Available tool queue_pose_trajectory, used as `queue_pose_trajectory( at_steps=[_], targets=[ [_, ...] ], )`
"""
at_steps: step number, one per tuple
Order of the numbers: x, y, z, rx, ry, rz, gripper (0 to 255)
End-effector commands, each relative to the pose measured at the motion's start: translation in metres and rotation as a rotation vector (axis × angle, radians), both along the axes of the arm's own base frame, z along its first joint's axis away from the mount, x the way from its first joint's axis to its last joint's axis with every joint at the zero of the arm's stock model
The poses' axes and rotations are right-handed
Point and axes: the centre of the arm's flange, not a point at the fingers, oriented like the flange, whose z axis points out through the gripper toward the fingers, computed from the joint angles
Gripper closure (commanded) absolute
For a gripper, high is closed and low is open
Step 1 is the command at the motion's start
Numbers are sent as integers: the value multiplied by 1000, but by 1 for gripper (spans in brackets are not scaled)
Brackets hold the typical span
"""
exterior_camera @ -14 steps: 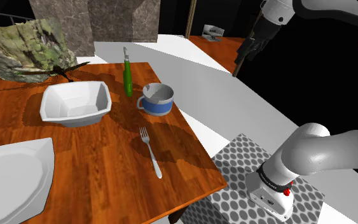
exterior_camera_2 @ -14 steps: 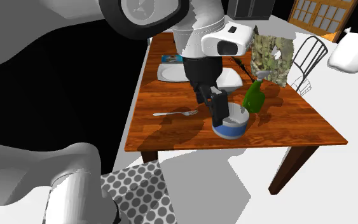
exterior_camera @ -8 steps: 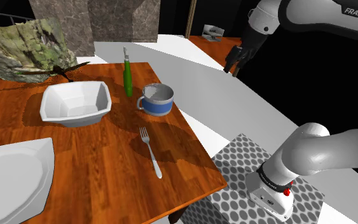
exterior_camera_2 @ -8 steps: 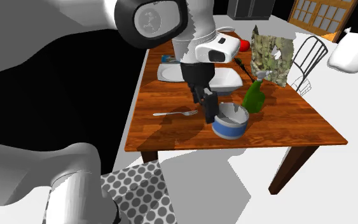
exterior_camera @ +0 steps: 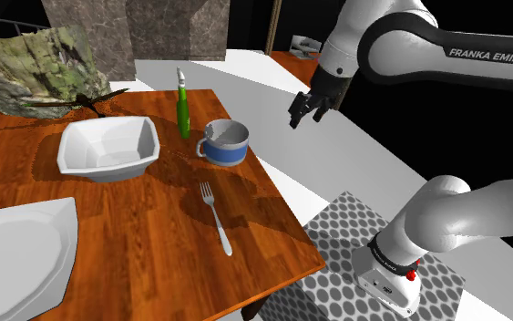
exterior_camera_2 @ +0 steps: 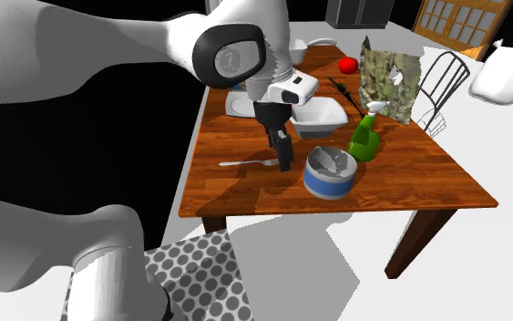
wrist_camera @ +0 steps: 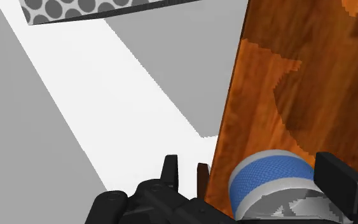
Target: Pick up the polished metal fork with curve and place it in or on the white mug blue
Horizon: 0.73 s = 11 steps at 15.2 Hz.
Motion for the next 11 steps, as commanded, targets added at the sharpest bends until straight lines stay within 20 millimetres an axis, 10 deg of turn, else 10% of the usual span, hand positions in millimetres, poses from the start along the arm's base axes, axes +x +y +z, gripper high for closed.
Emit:
queue_pose_trajectory(
  at_steps=[1,11],
  targets=[
    [5,20,-18,4,7,-17,0],
    [36,124,-94,20,45,-92,0]
  ],
)
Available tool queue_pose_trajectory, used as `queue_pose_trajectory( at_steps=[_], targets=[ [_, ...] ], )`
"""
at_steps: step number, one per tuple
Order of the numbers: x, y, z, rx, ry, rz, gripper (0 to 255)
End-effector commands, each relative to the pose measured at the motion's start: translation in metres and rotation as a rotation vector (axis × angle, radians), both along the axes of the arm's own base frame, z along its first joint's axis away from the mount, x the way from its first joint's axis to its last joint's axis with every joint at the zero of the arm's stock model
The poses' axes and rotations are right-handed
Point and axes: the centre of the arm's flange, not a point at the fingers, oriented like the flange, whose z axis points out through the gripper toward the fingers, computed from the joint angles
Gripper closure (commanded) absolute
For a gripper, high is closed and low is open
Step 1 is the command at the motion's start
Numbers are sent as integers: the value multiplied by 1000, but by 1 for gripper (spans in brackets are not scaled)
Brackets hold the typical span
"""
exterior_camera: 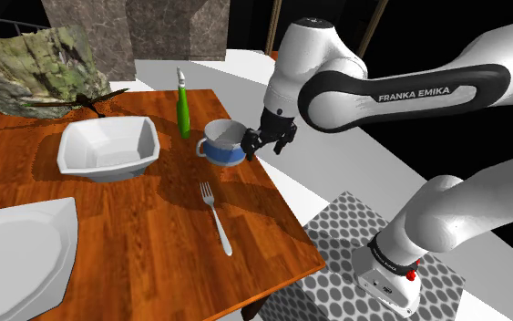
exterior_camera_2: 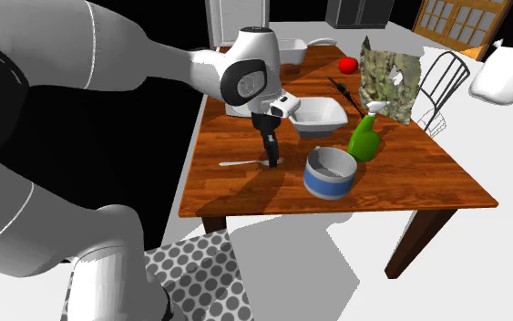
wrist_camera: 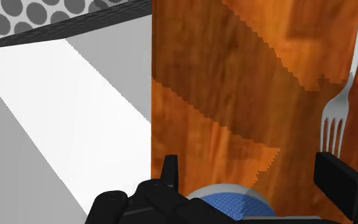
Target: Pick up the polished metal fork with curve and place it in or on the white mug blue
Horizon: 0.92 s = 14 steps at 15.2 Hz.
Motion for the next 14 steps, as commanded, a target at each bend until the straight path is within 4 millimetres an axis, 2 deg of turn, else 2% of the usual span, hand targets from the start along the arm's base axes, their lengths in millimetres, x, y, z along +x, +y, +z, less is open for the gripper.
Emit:
queue_pose_trajectory(
  at_steps=[1,12,14],
  targets=[
    [7,20,-14,5,7,-17,0],
    [47,132,-97,23,50,-100,0],
    [50,138,-107,24,52,-104,0]
  ],
)
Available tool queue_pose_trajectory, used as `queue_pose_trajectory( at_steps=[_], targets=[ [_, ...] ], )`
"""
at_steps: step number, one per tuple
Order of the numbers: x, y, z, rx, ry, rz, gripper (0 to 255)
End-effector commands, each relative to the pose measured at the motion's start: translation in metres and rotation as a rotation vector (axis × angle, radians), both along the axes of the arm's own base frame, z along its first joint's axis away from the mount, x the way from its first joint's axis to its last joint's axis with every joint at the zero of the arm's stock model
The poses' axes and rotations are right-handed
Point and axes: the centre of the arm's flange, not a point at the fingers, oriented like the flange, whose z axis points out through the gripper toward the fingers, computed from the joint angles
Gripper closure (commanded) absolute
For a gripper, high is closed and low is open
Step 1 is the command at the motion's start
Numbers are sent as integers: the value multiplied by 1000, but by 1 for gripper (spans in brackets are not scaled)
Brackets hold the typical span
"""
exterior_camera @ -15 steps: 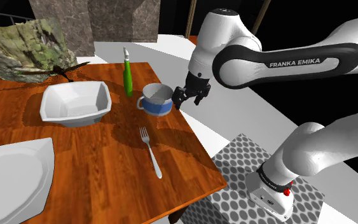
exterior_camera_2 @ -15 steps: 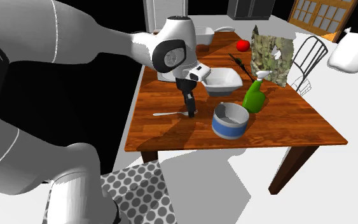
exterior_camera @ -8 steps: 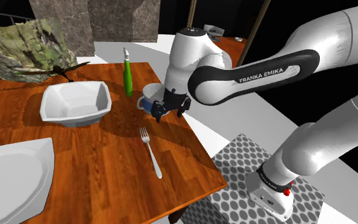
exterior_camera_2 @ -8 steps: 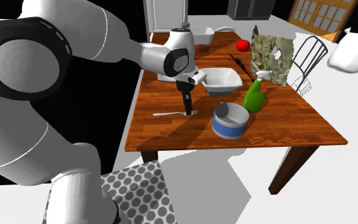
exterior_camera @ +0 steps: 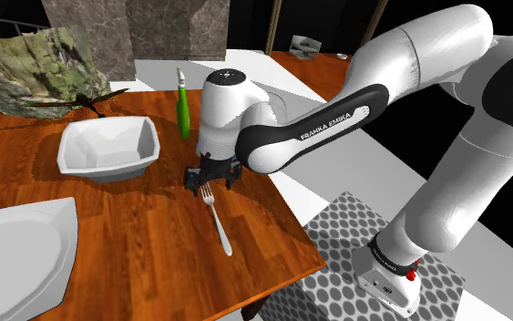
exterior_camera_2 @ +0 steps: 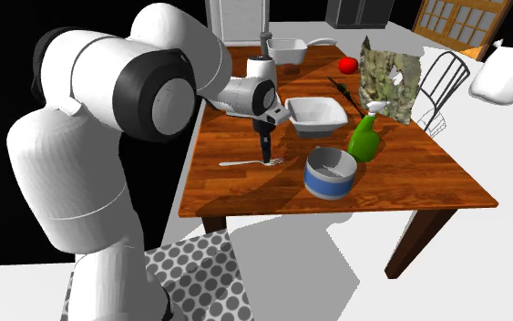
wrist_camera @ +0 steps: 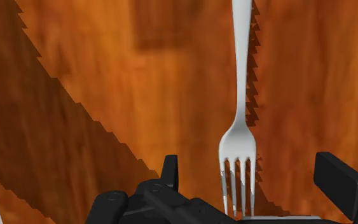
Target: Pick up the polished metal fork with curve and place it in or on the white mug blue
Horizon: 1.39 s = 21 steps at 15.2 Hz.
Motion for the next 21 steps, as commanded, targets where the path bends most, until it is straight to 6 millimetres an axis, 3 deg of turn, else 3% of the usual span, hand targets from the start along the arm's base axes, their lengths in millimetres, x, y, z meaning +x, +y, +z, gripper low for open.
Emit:
queue_pose_trajectory(
  at_steps=[1,7,14,15,21],
  targets=[
    [1,4,-11,1,1,-4,0],
    [3,4,-41,1,1,-4,0],
    [3,4,-41,1,1,-4,0],
    [3,4,-41,1,1,-4,255],
    [3,5,-41,1,1,-4,255]
  ],
)
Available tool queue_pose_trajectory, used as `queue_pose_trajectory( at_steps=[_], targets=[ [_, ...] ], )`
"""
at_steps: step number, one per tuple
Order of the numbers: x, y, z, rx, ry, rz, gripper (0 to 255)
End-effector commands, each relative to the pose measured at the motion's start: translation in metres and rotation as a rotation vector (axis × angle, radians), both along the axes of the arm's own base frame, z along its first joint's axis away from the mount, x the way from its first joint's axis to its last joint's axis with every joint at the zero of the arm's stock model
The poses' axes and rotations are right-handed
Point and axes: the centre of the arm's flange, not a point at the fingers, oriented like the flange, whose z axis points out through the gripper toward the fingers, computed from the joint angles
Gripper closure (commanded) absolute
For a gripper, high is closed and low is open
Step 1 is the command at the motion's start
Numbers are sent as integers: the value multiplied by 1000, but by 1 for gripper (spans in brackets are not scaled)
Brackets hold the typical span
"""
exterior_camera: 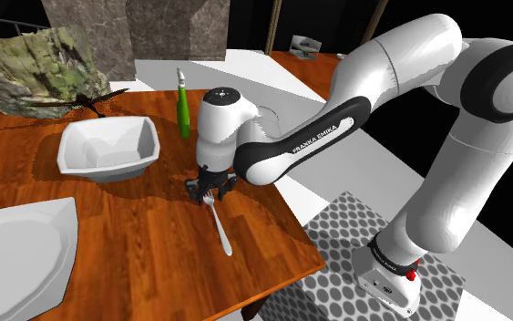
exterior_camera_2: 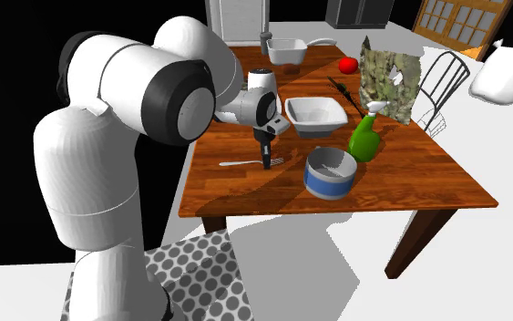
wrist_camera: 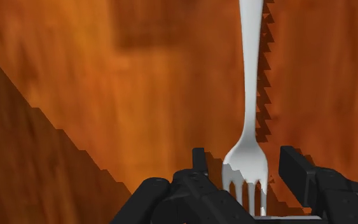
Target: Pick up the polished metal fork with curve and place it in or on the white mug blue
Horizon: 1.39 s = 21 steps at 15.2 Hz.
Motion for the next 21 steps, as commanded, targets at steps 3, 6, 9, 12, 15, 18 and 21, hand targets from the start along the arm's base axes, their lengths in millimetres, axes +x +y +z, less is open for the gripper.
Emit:
queue_pose_trajectory(
  at_steps=[3,6,9,12,15,18,21],
  targets=[
    [0,1,-3,7,2,3,255],
    [0,1,13,7,2,4,255],
    [0,1,29,7,2,4,255],
    [0,1,45,7,2,4,255],
    [0,1,60,7,2,4,255],
    [0,1,76,7,2,4,255],
    [0,1,92,7,2,4,255]
  ],
)
